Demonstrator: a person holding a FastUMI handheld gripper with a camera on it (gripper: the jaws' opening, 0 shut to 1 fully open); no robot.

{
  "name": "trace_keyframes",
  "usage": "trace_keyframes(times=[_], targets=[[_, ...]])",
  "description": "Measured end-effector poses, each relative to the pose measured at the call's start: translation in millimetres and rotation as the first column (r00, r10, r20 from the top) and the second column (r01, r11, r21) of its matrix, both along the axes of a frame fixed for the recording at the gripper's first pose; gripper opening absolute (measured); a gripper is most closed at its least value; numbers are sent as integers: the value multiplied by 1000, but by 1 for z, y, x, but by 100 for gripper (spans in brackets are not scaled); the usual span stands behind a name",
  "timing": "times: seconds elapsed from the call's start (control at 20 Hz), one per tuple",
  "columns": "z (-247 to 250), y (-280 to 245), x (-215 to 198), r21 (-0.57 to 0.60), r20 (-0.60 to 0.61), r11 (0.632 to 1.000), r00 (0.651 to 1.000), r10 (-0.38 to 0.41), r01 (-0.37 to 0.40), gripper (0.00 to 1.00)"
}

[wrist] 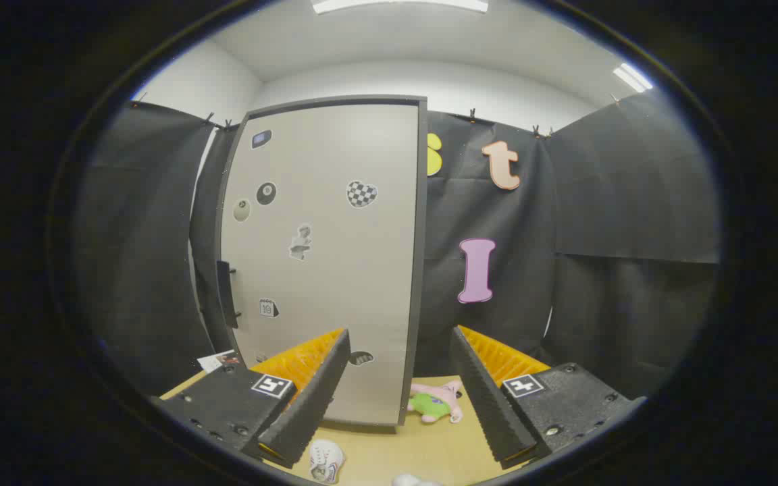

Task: Open the shoe cabinet door, grab the shoes and put them into the shoe cabinet, then close the shoe cabinet door.

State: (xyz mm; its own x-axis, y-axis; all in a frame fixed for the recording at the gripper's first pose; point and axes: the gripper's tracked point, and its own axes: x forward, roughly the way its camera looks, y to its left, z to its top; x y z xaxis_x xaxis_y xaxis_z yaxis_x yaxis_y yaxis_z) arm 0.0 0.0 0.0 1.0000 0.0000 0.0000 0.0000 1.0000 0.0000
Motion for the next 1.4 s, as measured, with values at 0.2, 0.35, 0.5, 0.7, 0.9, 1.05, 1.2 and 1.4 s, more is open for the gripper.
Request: trace_keyframes(times=[0.2,0.35,0.5,0.7,0.9,1.05,1.2,1.4], targets=[[0,-1,-2,-9,-7,1000,1000,-19,19,98],[-3,0,-1,-13,-17,999,999,-32,32,98],[-2,0,-2,-11,-18,999,999,-43,43,98],[0,-1,-3,-15,-22,999,998,-52,52,98],[-1,0,-3,-17,-28,998,998,-57,57,98],[-3,4,0,-5,-37,997,996,-81,81,98],[-6,24,9,11,-42,997,997,-70,71,98],[-10,81,38,12,-40,1000,999,10,-9,98]])
